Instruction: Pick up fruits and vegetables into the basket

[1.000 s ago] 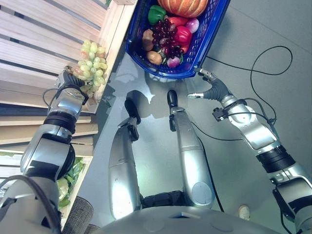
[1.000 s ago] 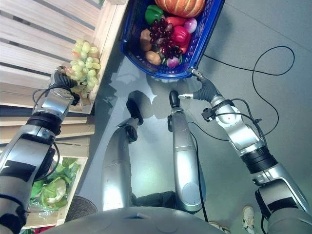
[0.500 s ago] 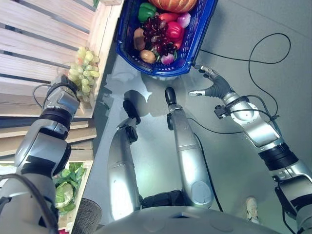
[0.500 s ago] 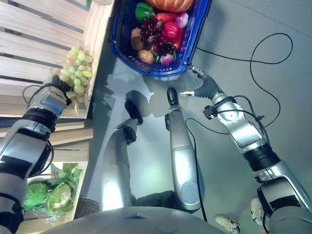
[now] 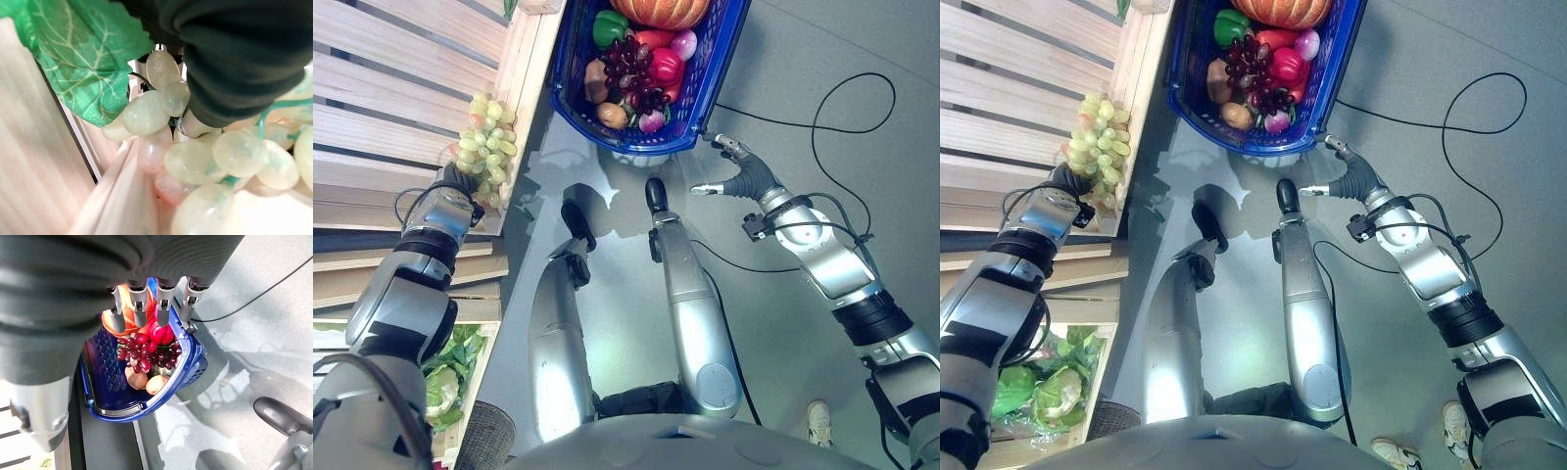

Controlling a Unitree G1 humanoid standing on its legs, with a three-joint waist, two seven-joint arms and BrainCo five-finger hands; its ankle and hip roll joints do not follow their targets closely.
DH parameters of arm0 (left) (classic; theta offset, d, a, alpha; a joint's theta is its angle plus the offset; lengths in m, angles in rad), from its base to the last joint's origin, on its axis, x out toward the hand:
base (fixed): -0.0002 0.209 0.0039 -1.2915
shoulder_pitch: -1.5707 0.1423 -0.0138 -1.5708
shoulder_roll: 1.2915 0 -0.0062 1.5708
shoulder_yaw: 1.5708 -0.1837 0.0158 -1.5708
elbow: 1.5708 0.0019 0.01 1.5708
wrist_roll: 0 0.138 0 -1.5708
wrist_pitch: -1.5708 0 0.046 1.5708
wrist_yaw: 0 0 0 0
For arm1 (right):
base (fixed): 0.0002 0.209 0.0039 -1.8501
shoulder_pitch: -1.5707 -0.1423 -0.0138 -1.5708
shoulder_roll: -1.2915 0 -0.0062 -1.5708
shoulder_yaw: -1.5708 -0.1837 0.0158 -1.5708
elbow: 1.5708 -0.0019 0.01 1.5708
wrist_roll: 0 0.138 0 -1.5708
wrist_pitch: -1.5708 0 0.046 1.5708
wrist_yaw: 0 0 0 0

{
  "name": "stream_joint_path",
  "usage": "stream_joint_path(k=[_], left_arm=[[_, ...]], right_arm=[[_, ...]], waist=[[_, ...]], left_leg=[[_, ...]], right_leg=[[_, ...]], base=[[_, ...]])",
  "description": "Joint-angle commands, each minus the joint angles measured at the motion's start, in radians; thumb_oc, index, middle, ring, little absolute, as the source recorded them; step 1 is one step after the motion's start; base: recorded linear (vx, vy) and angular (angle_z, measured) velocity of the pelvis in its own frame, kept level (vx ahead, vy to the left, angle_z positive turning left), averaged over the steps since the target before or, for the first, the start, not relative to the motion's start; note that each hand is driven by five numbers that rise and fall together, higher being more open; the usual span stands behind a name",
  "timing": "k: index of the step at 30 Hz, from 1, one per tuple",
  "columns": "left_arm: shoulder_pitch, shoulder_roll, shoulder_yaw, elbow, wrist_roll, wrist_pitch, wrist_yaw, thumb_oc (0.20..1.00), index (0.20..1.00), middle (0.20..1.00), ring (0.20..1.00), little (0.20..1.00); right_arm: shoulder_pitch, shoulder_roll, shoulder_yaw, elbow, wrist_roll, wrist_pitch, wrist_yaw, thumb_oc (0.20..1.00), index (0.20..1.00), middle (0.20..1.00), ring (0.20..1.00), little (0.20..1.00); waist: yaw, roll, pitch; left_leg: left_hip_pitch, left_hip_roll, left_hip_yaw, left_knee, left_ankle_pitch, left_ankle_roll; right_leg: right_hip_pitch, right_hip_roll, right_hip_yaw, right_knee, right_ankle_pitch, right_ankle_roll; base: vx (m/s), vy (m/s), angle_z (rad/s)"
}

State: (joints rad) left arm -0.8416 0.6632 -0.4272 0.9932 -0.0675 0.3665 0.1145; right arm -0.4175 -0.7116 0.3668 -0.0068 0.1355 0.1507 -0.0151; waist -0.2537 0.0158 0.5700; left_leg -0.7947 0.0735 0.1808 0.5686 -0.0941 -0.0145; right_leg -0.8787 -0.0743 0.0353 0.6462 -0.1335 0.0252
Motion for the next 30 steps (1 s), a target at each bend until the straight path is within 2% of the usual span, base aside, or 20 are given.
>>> stream_joint_path(k=[1,7,11,13,17,21,26,30], left_arm=[[0.091,-0.125,0.026,-0.070,-0.164,-0.106,-0.060,0.200,0.200,0.200,0.200,0.200],[0.187,-0.100,0.143,-0.185,-0.441,-0.208,-0.099,0.200,0.200,0.200,0.200,0.200],[0.240,-0.101,0.191,-0.244,-0.572,-0.237,-0.144,0.200,0.200,0.200,0.200,0.200],[0.291,-0.107,0.223,-0.301,-0.640,-0.246,-0.188,0.200,0.200,0.200,0.200,0.200],[0.355,-0.123,0.268,-0.385,-0.711,-0.261,-0.215,0.200,0.200,0.200,0.200,0.200],[0.391,-0.134,0.290,-0.443,-0.758,-0.254,-0.214,0.200,0.200,0.200,0.200,0.200],[0.450,-0.147,0.334,-0.579,-0.917,-0.270,-0.207,0.200,0.200,0.200,0.200,0.200],[0.466,-0.149,0.343,-0.642,-0.963,-0.271,-0.219,0.200,0.200,0.200,0.200,0.200]], right_arm=[[0.066,0.028,-0.030,-0.083,-0.027,-0.022,0.002,1.000,1.000,1.000,1.000,1.000],[0.133,0.030,-0.069,-0.097,-0.074,-0.010,0.025,1.000,1.000,1.000,1.000,1.000],[0.167,0.026,-0.081,-0.096,-0.120,0.003,0.025,1.000,1.000,1.000,1.000,1.000],[0.191,0.021,-0.090,-0.087,-0.197,0.007,0.021,1.000,1.000,1.000,1.000,1.000],[0.211,0.011,-0.102,-0.080,-0.258,0.011,0.030,1.000,1.000,1.000,1.000,1.000],[0.222,0.008,-0.109,-0.076,-0.255,0.014,0.036,1.000,1.000,1.000,1.000,1.000],[0.236,0.009,-0.111,-0.059,-0.304,0.006,0.044,1.000,1.000,1.000,1.000,1.000],[0.236,0.003,-0.107,-0.046,-0.354,-0.008,0.037,1.000,1.000,1.000,1.000,1.000]], waist=[[0.018,-0.039,-0.050],[0.030,-0.016,-0.050],[0.036,-0.005,-0.050],[0.043,0.005,-0.050],[0.054,0.015,-0.050],[0.061,0.019,-0.050],[0.075,0.023,-0.050],[0.080,0.021,-0.050]], left_leg=[[0.064,-0.048,0.063,-0.031,-0.086,0.025],[0.123,-0.054,0.065,-0.043,-0.089,0.025],[0.155,-0.057,0.068,-0.052,-0.090,0.026],[0.180,-0.060,0.070,-0.056,-0.093,0.026],[0.215,-0.065,0.065,-0.064,-0.096,0.028],[0.235,-0.069,0.060,-0.068,-0.097,0.030],[0.275,-0.076,0.054,-0.071,-0.102,0.037],[0.286,-0.076,0.052,-0.068,-0.105,0.041]], right_leg=[[0.025,0.073,-0.068,-0.031,-0.022,0.008],[0.078,0.056,-0.069,-0.034,-0.034,0.006],[0.105,0.047,-0.073,-0.037,-0.040,0.005],[0.130,0.038,-0.078,-0.041,-0.045,0.004],[0.165,0.030,-0.083,-0.048,-0.050,0.003],[0.190,0.027,-0.086,-0.053,-0.054,0.003],[0.236,0.023,-0.087,-0.060,-0.060,0.000],[0.252,0.019,-0.091,-0.060,-0.062,-0.001]], base=[[0.00,0.032,0.00],[0.00,0.052,0.02],[0.00,0.057,0.07],[0.01,0.072,0.04],[0.01,0.049,0.01],[0.00,0.010,0.00],[0.02,0.031,0.01],[0.00,0.000,0.00]])
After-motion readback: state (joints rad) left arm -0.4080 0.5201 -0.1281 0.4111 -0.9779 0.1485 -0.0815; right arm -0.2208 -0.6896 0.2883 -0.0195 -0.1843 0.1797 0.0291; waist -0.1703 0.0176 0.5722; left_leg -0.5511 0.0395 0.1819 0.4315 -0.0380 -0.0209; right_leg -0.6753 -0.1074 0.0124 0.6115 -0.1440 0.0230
